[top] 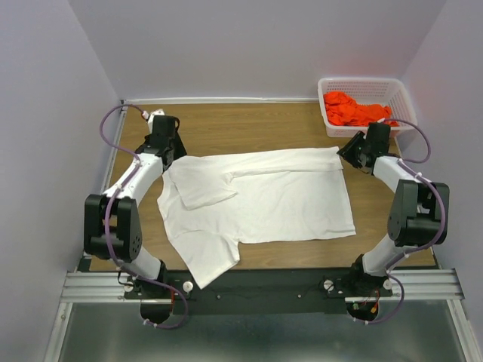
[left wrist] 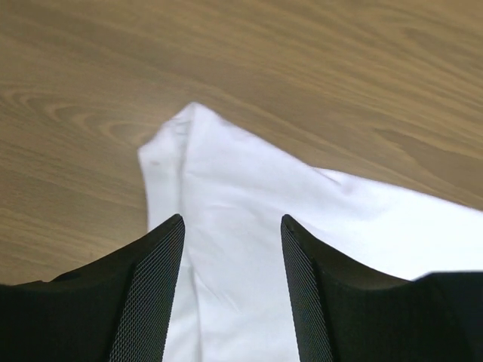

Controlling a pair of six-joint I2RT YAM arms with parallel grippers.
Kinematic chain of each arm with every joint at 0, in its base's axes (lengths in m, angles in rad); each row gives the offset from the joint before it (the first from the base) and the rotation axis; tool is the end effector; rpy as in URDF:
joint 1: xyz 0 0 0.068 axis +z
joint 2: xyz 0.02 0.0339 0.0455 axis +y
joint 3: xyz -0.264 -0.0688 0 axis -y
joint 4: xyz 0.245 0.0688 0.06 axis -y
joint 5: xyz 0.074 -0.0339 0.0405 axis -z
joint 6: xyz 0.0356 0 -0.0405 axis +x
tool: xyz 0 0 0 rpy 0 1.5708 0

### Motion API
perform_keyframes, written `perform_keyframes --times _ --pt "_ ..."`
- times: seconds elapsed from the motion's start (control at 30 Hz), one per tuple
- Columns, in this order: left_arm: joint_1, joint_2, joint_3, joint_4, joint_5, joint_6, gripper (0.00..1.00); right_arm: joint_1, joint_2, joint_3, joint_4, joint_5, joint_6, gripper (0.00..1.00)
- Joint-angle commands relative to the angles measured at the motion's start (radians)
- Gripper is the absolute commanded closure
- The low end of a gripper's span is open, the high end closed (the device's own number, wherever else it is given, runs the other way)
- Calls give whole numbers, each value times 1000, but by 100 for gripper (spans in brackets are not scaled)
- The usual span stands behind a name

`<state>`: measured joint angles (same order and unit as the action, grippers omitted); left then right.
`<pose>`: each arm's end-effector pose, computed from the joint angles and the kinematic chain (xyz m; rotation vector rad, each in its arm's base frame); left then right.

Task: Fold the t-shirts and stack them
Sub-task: Fold the tshirt

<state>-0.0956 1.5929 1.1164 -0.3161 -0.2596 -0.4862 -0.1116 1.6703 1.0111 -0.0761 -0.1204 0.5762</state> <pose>0.3465 -0.0240 0.2412 -0.5737 2.2583 0.0173 0.3560 -0.0356 0.2002 0.7263 2.2128 0.3745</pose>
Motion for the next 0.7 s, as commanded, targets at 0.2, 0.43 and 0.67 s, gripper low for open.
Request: perform_keyframes --times 0.2,0.43,0.67 --pt "-194 -287 -208 -112 46 -73 32 13 -52 -28 -39 -270 -12 57" --pt "-164 -483 -486 -9 135 -265 18 277 26 -40 -7 -453 43 53" --pt "-113 -551 -609 78 175 -342 17 527 179 -31 214 -516 212 53"
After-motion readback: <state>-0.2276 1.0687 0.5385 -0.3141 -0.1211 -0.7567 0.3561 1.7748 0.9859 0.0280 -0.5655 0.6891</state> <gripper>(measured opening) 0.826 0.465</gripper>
